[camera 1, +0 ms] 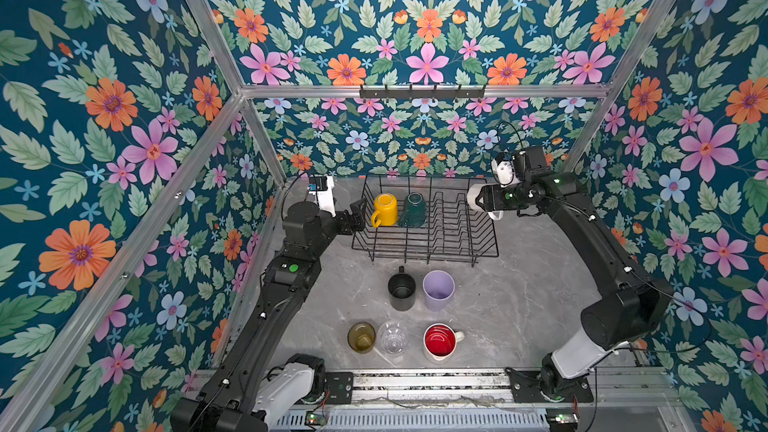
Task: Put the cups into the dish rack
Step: 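Open the left gripper and withdraw it while the right gripper carries the mug, then lower the cream mug upside down into the rack beside the green mug, release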
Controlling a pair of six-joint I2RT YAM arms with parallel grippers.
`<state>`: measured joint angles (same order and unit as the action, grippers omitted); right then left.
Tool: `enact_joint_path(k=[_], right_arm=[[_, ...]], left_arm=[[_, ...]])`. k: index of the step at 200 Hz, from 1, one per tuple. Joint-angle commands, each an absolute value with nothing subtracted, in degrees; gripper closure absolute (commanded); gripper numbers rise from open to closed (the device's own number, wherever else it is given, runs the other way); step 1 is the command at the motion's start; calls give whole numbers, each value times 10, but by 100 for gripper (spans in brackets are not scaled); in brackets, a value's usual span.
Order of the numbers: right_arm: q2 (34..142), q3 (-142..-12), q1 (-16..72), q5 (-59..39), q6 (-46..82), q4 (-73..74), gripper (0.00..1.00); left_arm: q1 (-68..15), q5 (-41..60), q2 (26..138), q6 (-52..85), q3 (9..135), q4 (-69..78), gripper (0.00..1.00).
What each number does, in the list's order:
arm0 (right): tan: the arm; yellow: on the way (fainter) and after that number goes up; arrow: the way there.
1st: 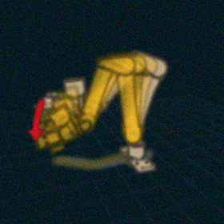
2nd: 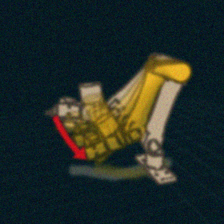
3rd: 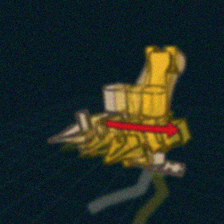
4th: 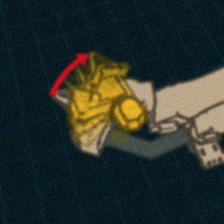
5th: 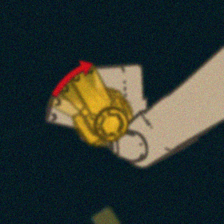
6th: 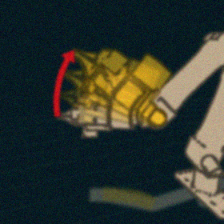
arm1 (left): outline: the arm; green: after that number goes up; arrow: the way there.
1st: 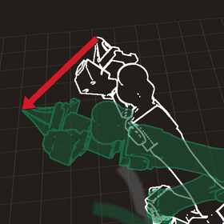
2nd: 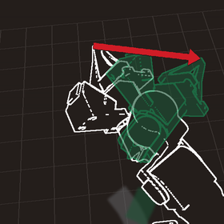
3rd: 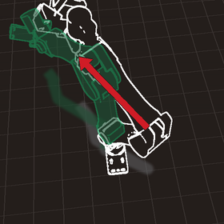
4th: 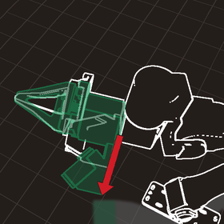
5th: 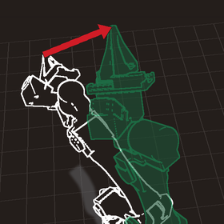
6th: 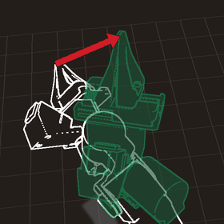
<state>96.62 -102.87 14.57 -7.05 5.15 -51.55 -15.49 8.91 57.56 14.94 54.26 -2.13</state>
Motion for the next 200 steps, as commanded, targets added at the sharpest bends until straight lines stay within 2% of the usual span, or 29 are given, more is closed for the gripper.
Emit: enact_joint_path(k=[1, 108, 200], right_arm=[[1005, -1062, 147, -50, 32, -523, 100], [1215, -1293, 157, -13, -3, -633, 100], [1335, -1402, 162, 9, -19, -674, 100]], left_arm=[[-153, 73, 567, 138, 537, -8, 3], [-152, 61, 553, 126, 524, -14, 1], [-150, 67, 557, 124, 517, -14, 0]])
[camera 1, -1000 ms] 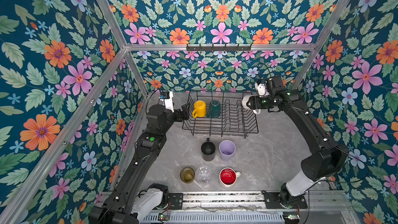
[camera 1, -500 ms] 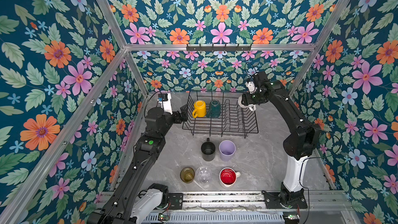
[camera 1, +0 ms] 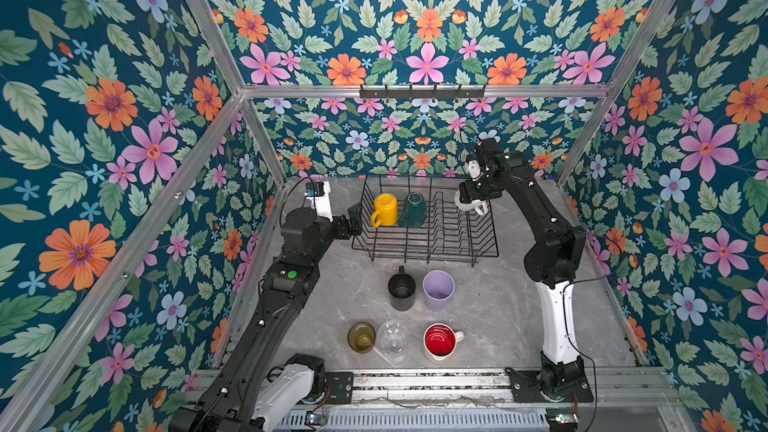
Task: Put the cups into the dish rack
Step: 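Lower the cream mug upside down into the rack beside the green mug, release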
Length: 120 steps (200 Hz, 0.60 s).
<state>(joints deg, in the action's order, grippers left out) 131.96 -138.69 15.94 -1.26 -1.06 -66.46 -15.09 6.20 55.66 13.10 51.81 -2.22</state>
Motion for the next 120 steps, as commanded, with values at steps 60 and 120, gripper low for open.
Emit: enact_joint_path(k=[60, 120], right_arm=[[1380, -1425, 165, 14, -24, -674, 100], [1407, -1437, 166, 21, -25, -673, 100]], left_arm=[[-150, 71, 562, 125, 517, -14, 0], [-150, 75, 565, 127, 518, -14, 0]])
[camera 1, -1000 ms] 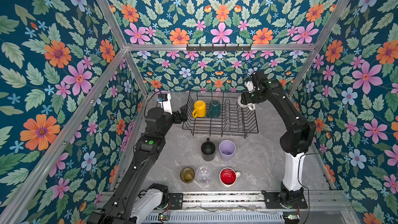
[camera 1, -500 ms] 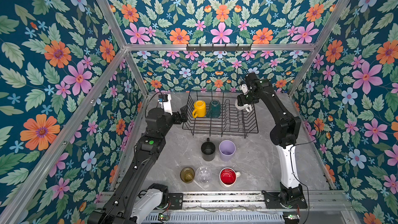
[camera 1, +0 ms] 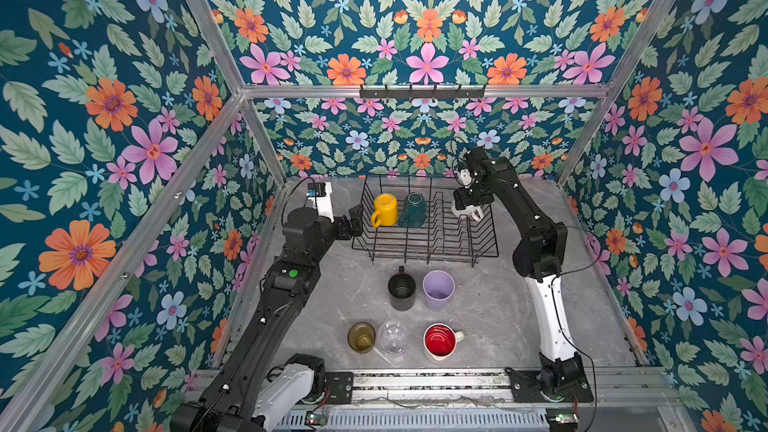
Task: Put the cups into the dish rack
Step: 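Lower the cream mug upside down into the rack beside the green mug, release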
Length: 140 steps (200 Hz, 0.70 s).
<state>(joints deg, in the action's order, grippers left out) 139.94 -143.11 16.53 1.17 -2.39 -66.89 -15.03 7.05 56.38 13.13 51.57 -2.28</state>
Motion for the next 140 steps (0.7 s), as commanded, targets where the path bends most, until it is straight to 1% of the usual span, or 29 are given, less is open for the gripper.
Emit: enact_joint_path(k=[1, 12, 41, 62, 78, 97, 140], right_arm=[[1407, -1436, 166, 21, -25, -673, 100], [1411, -1438, 166, 19, -25, -673, 93], [1417, -1441, 166, 15, -25, -675, 67], [1418, -1439, 166, 10, -24, -675, 53], [1418, -1436, 166, 11, -22, -673, 41], [1416, -1433, 165, 9, -20, -672, 32], [1414, -1432, 166, 9, -22, -670, 20]], left_arm=[[-150, 75, 566, 127, 518, -14, 0], [-150, 76, 566, 127, 519, -15, 0], [-150, 78, 567, 127, 519, -15, 0], [-150, 78, 569, 127, 519, -15, 0], [-150, 79, 569, 126, 520, -16, 0], [-150, 78, 570, 126, 521, -17, 0], [-150, 78, 568, 125, 522, -19, 0]])
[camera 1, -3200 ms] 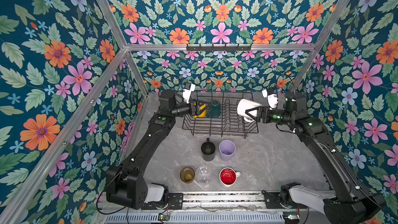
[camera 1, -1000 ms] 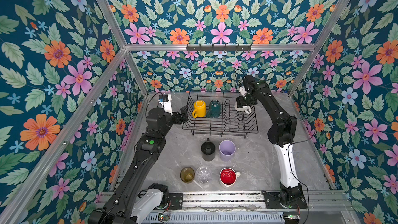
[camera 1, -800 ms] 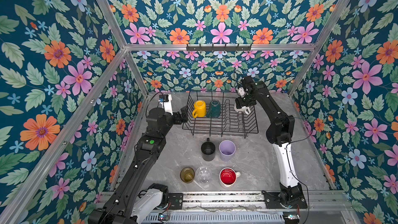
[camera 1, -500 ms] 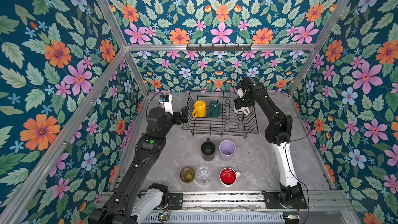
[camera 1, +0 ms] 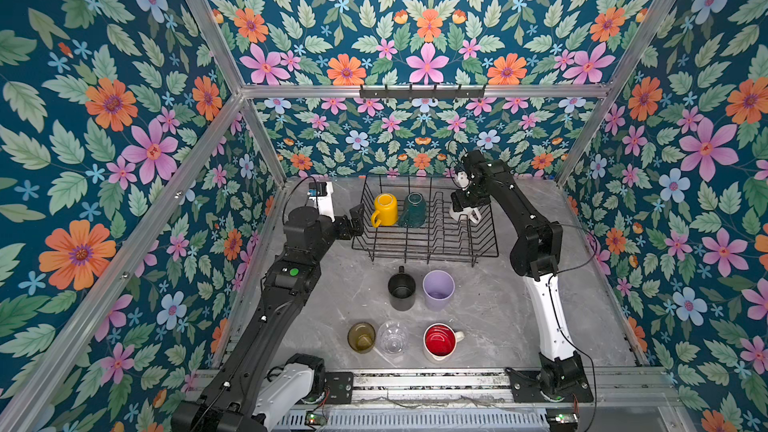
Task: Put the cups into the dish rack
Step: 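Lower the cream mug upside down into the rack beside the green mug, release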
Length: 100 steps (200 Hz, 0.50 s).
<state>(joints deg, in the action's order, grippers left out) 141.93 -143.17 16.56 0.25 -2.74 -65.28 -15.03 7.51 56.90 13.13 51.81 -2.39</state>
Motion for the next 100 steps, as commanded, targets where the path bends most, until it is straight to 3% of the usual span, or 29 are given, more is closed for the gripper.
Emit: enact_joint_path(k=[1, 54, 100], right_arm=[[1414, -1432, 166, 9, -21, -670, 20], [1398, -1414, 166, 8, -19, -656, 11], [1360, -1398, 166, 7, -9, -644, 10]], left_arm=[[-150, 78, 569, 125, 522, -19, 0], [-150, 79, 569, 125, 521, -20, 0], [-150, 78, 564, 125, 521, -22, 0]])
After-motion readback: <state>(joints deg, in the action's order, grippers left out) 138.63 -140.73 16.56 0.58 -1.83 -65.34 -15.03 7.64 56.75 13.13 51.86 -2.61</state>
